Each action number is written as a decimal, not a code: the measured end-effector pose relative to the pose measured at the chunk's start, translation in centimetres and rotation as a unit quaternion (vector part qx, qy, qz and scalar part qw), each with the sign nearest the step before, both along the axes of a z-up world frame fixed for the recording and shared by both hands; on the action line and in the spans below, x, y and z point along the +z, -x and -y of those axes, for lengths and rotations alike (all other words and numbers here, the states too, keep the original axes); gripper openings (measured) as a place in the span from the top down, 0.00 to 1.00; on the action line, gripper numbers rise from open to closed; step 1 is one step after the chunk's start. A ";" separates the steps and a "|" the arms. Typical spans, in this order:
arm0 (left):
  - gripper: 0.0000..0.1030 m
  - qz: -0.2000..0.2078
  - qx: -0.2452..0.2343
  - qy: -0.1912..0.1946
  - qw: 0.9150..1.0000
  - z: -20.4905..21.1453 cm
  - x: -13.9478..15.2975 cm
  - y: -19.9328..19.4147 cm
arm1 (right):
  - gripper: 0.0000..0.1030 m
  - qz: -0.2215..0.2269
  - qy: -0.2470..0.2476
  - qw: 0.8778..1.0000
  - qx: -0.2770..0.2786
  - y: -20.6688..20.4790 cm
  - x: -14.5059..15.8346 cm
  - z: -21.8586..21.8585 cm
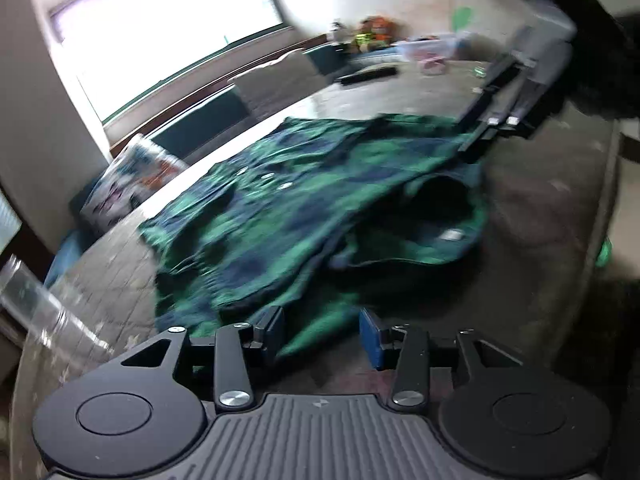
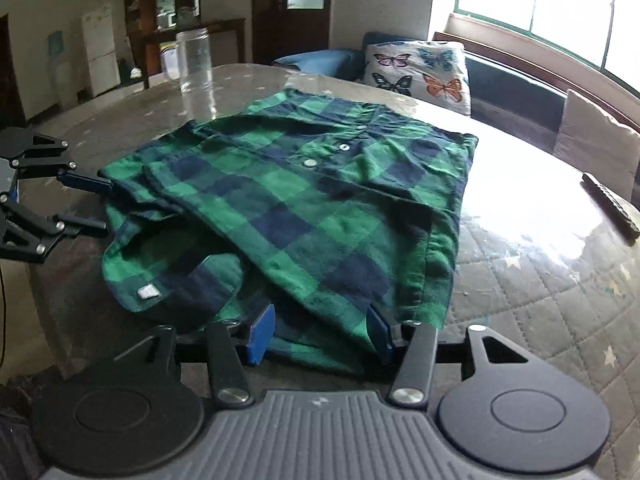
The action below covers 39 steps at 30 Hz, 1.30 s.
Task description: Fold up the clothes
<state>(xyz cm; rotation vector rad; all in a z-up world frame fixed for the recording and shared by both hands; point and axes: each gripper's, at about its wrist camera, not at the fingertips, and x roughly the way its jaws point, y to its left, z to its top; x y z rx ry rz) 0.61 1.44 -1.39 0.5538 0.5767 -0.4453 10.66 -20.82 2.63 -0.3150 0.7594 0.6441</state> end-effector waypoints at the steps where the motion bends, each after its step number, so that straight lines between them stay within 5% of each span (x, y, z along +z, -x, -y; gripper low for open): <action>1: 0.55 0.003 -0.010 -0.003 1.000 0.5 -0.2 0.2 | 0.49 0.001 0.002 1.000 0.005 0.2 0.0 -0.1; 8: 0.57 0.024 -0.029 0.002 0.999 2.7 -0.8 -0.4 | 0.41 0.008 0.018 0.999 0.037 1.9 -0.1 -0.6; 12: 0.77 0.024 -0.018 0.042 0.999 2.3 0.4 -1.3 | 0.36 0.012 0.017 0.999 0.046 1.3 -0.4 -1.2; 20: 0.87 0.022 0.024 0.106 0.994 1.2 3.2 -4.9 | 0.34 0.019 0.015 0.998 0.063 -0.1 -0.8 -2.4; 29: 0.83 0.008 0.030 0.098 0.995 0.2 2.8 -4.8 | 0.85 0.005 -0.009 0.998 0.070 -2.1 -0.5 -3.1; 33: 0.66 0.007 0.037 0.076 0.996 -0.8 1.9 -3.3 | 0.87 -0.015 -0.042 0.997 0.059 -3.1 0.7 -2.7; 39: 0.57 0.023 0.063 0.023 0.997 -2.2 0.6 -2.2 | 0.89 -0.012 -0.080 0.996 0.043 -3.9 3.0 -2.2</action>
